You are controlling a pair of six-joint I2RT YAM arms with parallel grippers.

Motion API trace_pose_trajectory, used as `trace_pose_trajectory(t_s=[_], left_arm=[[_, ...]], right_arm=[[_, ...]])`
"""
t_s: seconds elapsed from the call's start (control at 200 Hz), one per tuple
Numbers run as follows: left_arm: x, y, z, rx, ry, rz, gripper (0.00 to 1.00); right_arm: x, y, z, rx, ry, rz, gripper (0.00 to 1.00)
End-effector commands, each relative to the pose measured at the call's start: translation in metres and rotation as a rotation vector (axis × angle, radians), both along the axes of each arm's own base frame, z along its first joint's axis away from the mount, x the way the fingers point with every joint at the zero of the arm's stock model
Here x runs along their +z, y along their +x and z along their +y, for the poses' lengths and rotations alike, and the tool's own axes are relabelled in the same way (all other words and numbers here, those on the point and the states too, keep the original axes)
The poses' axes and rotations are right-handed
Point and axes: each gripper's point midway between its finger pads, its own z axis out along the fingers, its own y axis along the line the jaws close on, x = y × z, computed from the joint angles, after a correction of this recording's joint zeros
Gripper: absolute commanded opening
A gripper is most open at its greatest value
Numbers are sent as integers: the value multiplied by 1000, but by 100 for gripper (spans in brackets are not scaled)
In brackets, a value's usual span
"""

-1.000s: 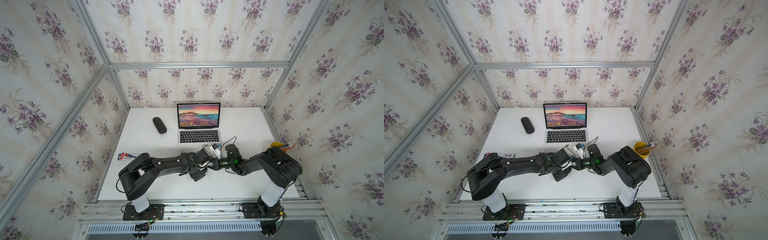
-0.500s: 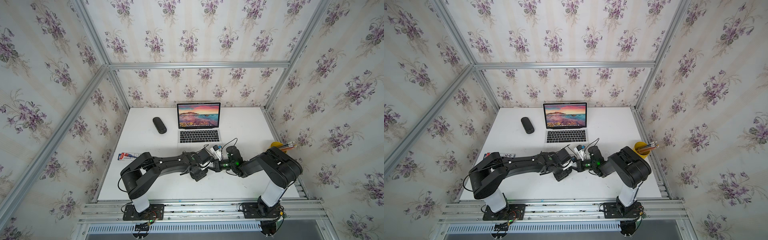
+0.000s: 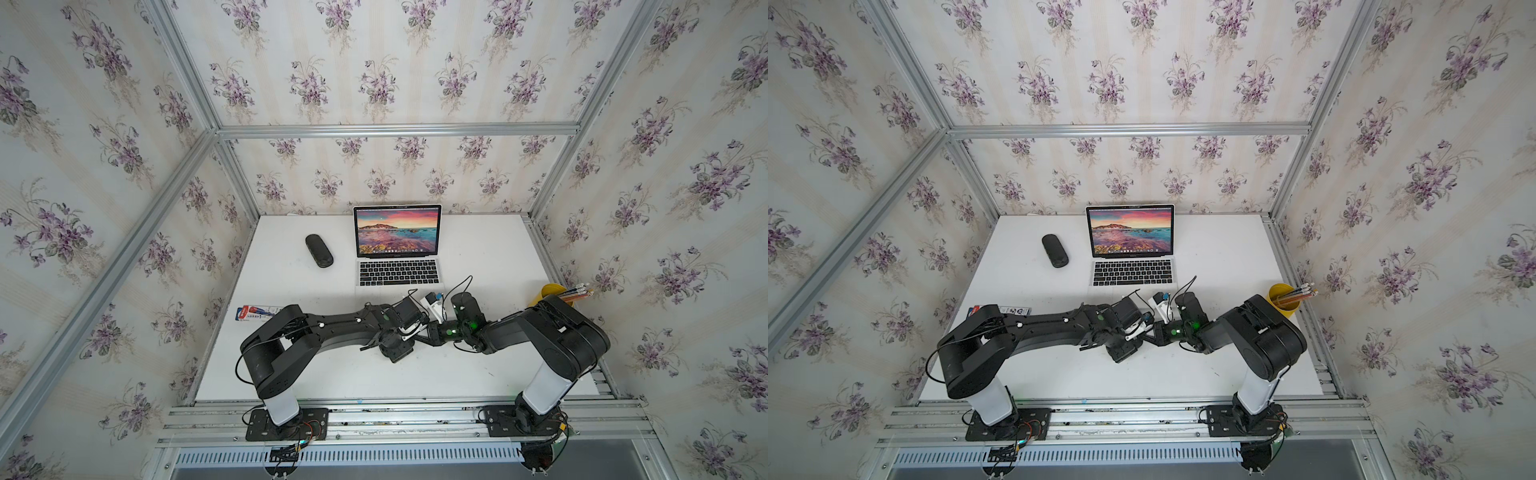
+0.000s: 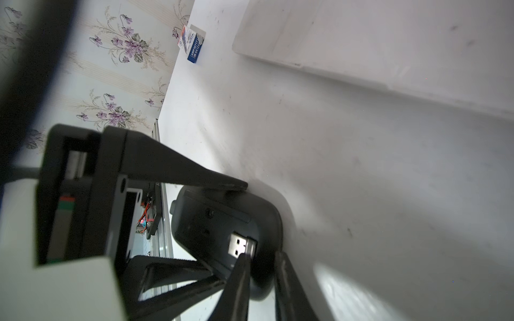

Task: Remove the wireless mouse receiver from the laptop
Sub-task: Insert the USB plug into the mouse, then pick up the mouse from the center of the board.

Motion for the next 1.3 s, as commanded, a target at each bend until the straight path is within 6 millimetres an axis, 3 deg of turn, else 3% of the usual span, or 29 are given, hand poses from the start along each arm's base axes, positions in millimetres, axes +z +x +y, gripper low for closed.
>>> trace_pose_trajectory(t_s=[0.0,0.31,0.445,0.49,0.689,0.784,0.889,0.994,1.059,1.294], left_arm=[[-5,7,1,17,11,-32,65],[-4,6,5,24,6,-40,63],[-3,4,8,24,4,-42,56],[-1,4,8,22,-2,-45,51],[18,9,4,25,-41,-86,49],[37,12,-1,21,-85,-118,50],[60,15,-9,7,-139,-144,50],[78,15,-17,-14,-169,-142,51],[88,15,-21,-32,-174,-133,52],[120,17,-39,-170,-165,-99,54]], right_arm=[[9,-10,4,71,36,-20,22],[21,7,-17,4,-115,-147,34],[29,21,-38,-74,-147,-171,35],[32,23,-41,-88,-157,-181,35],[47,37,-67,-232,-273,-249,36],[74,48,-82,-321,-318,-335,38],[120,62,-105,-434,-378,-489,43],[172,71,-125,-535,-407,-658,62],[201,73,-137,-596,-416,-739,69],[268,30,-132,-340,-428,-1002,67]])
